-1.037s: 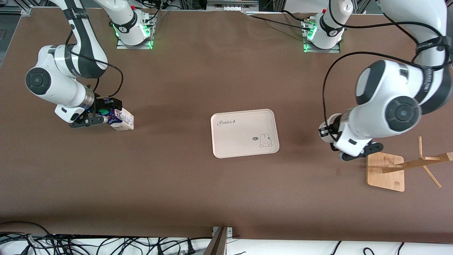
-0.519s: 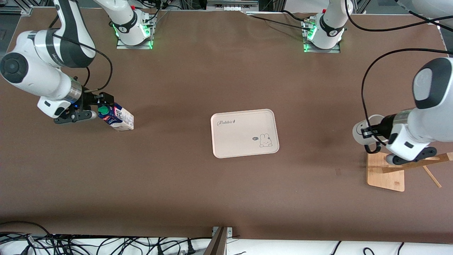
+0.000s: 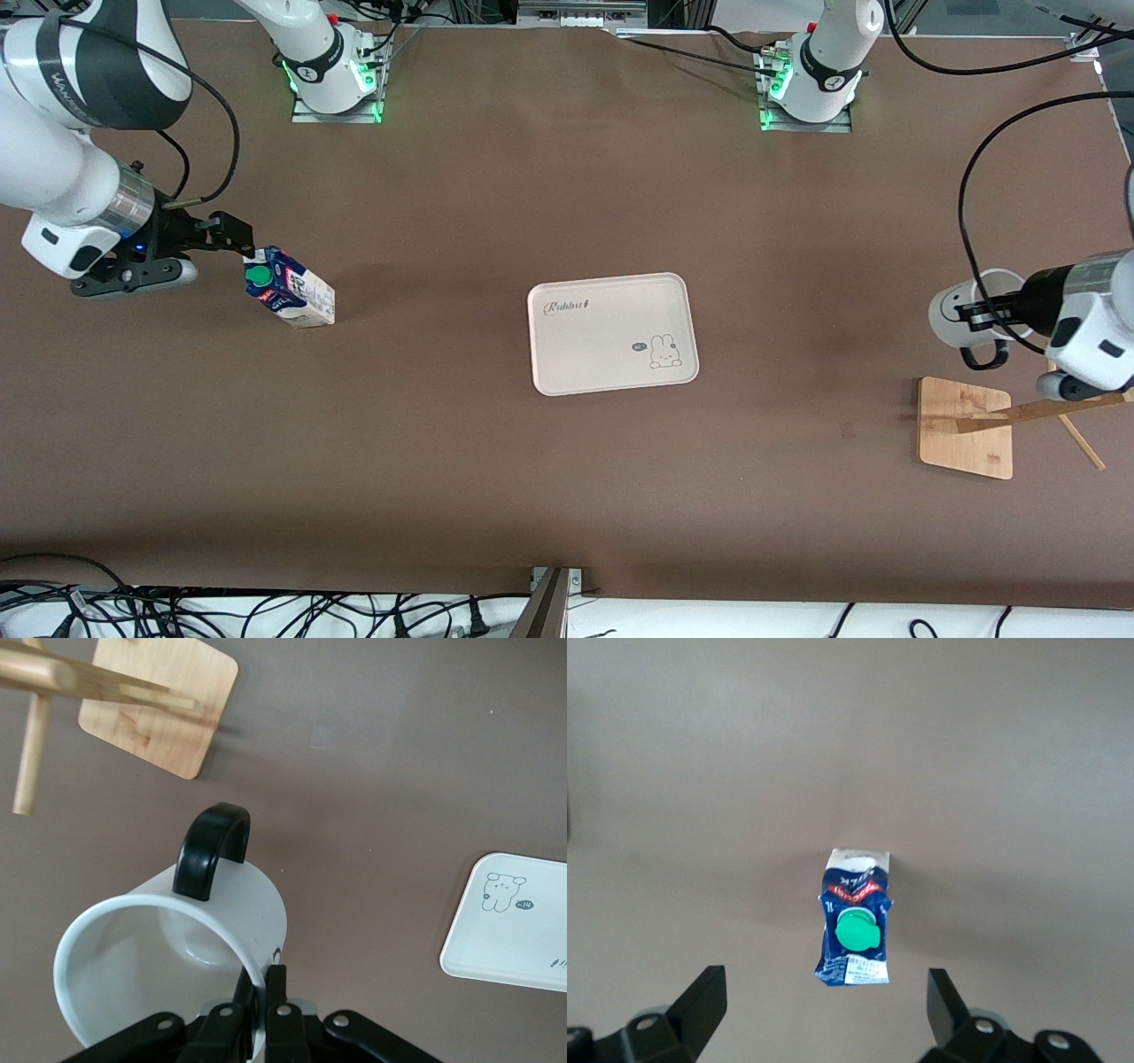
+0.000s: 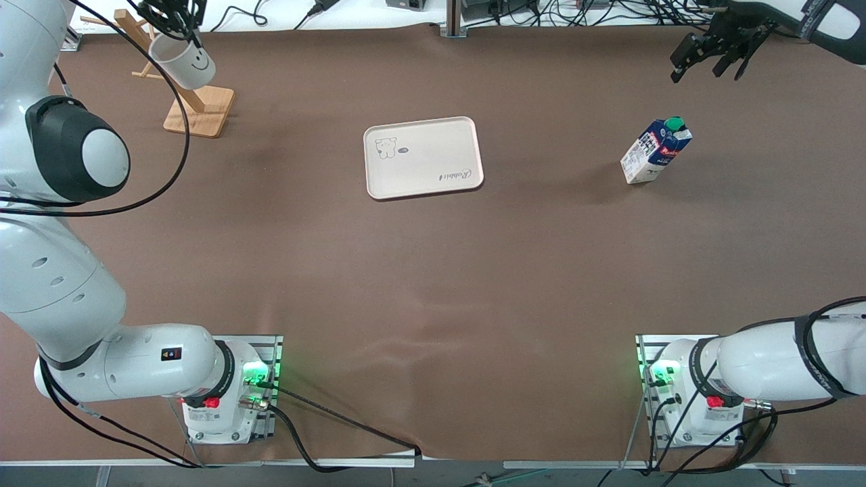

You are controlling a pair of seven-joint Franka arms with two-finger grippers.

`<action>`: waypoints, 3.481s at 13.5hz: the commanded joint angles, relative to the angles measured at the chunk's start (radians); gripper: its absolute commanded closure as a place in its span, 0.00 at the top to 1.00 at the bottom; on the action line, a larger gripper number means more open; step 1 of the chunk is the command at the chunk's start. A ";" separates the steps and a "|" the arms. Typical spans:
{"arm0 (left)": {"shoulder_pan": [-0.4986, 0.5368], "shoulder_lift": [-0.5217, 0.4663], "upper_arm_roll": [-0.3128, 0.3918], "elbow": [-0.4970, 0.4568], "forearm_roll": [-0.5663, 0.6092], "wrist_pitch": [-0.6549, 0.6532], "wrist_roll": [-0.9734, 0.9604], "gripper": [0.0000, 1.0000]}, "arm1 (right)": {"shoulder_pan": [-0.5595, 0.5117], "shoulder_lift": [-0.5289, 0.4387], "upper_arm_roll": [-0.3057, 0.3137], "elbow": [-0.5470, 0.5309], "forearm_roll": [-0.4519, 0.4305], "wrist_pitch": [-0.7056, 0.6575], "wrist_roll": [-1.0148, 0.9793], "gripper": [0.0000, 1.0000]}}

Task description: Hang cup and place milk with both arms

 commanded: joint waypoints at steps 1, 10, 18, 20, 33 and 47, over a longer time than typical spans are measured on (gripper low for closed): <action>0.002 0.011 0.013 0.054 0.013 -0.017 0.032 0.00 | -0.059 -0.008 0.000 0.067 -0.029 -0.020 -0.007 1.00; 0.002 0.040 0.043 0.077 0.054 0.115 0.057 0.00 | -0.127 0.004 -0.005 0.288 -0.078 -0.230 -0.024 1.00; 0.026 0.055 0.043 0.079 0.053 0.126 0.097 0.00 | -0.165 0.007 -0.012 0.388 -0.086 -0.489 -0.009 1.00; 0.036 0.055 0.043 0.079 0.053 0.126 0.115 0.00 | -0.164 0.010 -0.002 0.406 -0.074 -0.497 -0.021 1.00; 0.106 0.080 0.042 0.069 -0.028 0.136 0.267 1.00 | -0.147 0.033 0.000 0.403 -0.060 -0.480 -0.013 1.00; 0.022 -0.129 -0.076 -0.084 -0.039 -0.019 0.221 1.00 | -0.138 0.041 0.000 0.405 -0.063 -0.470 -0.024 1.00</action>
